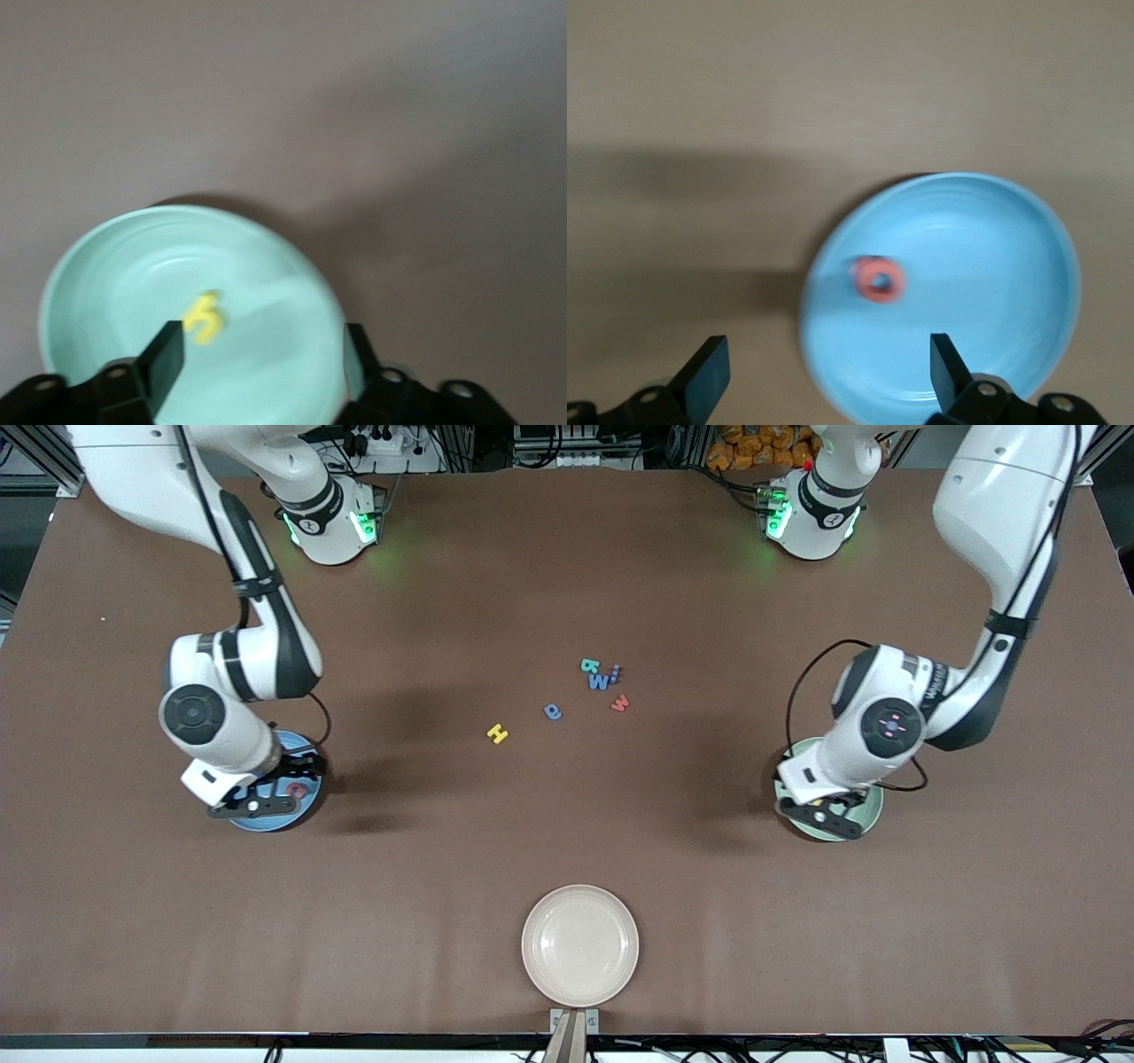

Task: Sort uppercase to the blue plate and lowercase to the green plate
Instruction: 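Move the right gripper to yellow H while the left gripper reaches blue m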

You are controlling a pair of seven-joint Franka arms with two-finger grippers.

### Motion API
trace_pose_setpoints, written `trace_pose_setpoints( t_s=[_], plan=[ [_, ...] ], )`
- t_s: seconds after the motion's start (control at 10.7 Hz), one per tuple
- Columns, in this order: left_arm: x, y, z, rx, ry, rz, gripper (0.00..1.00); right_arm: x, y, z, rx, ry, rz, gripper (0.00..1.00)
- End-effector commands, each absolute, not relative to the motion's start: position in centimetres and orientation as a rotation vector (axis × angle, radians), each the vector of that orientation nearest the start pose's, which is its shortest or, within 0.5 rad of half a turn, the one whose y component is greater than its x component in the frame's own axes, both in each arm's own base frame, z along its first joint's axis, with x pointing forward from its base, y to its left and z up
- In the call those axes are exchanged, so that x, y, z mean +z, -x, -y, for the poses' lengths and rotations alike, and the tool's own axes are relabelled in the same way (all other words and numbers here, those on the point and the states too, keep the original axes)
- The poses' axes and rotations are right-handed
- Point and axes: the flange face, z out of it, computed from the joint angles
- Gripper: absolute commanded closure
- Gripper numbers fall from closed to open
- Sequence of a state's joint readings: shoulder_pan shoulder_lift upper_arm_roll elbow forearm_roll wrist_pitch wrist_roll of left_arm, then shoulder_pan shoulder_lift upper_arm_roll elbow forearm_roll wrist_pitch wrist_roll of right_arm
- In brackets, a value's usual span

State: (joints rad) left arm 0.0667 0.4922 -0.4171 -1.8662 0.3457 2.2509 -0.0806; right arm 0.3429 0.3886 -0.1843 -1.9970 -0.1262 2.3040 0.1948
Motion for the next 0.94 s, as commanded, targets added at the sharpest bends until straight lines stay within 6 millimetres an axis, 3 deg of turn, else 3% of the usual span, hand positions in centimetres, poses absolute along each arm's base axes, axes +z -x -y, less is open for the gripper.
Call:
trace_pose_setpoints(
  t_s=[0.0,0.19,0.47,0.66,0.84],
  plan=[
    [29.1,-56.4,26.9,0.044,2.999,-0.727,0.0,26.5,-57.5,-17.0,0.045,3.3,-0.113,0.0],
    [28.7,-51.9,33.2,0.074,3.017,-0.74,0.0,26.2,-56.0,-23.8,0.018,3.239,-0.374,0.0],
    [27.1,-44.8,40.4,0.081,3.028,-0.827,0.01,25.5,-54.2,-29.7,0.121,3.052,-0.774,0.0],
    [25.1,-41.3,42.2,0.049,3.066,-0.845,0.03,24.2,-53.4,-32.5,0.131,2.964,-1.015,0.0],
    [24.3,-38.8,43.6,0.055,3.057,-0.894,0.13,21.8,-52.8,-35.3,0.079,2.837,-1.296,0.0]
  ],
)
